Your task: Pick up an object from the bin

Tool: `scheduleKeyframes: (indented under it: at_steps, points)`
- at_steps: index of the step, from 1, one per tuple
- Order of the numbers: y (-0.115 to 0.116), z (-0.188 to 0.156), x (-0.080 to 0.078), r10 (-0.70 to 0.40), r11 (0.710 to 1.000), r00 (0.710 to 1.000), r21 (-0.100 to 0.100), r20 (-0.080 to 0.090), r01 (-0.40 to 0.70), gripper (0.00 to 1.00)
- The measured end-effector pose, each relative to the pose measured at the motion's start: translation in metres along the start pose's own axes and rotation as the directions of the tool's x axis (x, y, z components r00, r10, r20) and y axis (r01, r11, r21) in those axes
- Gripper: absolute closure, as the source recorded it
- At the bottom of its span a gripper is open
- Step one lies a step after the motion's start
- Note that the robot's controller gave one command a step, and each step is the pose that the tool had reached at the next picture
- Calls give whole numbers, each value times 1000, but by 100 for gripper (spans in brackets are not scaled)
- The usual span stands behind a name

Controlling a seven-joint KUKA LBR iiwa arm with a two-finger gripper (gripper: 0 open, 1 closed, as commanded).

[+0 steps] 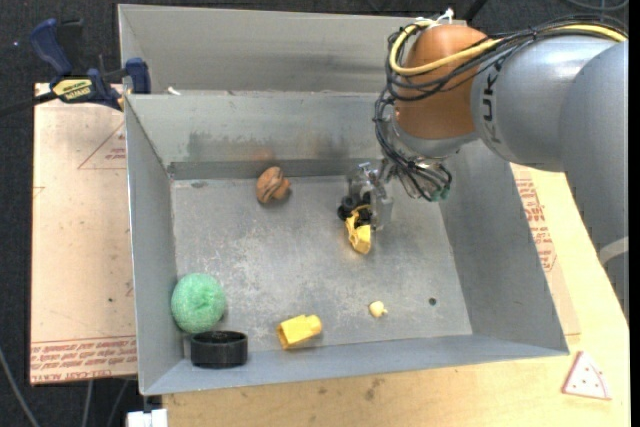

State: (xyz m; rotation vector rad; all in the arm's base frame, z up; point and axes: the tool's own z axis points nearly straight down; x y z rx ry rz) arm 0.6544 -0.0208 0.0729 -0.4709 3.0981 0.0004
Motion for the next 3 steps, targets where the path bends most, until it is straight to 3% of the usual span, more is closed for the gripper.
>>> scheduleKeyframes:
  at_steps: [1,2,3]
  points:
    - [0,0,0,0,1000,1000,0,0,0,100]
    - [-2,-2,13,-30,1000,1000,-1,-4,30,100]
    - [-40,-205,15,-317,948,948,2,1,317,100]
